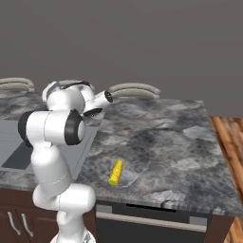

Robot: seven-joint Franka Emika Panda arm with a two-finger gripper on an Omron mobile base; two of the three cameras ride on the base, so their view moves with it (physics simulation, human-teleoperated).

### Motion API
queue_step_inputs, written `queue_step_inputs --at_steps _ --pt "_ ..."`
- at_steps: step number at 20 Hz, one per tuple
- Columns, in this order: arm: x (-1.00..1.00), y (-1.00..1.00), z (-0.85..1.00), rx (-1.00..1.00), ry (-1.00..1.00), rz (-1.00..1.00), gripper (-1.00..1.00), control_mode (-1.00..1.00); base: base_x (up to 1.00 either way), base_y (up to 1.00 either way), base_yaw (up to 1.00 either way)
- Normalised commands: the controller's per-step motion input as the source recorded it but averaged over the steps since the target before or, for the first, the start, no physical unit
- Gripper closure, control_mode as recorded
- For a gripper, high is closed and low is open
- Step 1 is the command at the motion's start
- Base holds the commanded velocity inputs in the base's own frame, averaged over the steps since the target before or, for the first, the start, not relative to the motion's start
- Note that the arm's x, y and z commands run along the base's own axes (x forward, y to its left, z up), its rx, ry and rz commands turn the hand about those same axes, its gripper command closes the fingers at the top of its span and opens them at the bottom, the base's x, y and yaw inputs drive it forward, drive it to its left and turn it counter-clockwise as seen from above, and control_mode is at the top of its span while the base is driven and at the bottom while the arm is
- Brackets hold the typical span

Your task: Turn on the sink faucet. Then move the corn from the counter to the sink. Turn off the sink. Move the vegetable from the sink to the pot next to the stove. Finally move the pot to the rear center burner.

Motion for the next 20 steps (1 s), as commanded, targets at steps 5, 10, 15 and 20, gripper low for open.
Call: queue_step_inputs --at_steps 5,10,15,20 --pt "0.46 0.22 -0.11 0.01 -0.06 0.14 -1.00 -1.00 0.00 0.00 0.00" --pt "0.52 0.26 -0.08 0.04 -0.09 0.09 -1.00 -1.00 0.00 0.00 0.00" --pt "0.49 0.28 -0.14 0.04 -0.05 0.09 -1.00 -1.00 0.00 0.00 0.00" --pt "0.57 0.28 -0.14 0.03 -0.05 0.10 -1.00 -1.00 0.00 0.00 0.00"
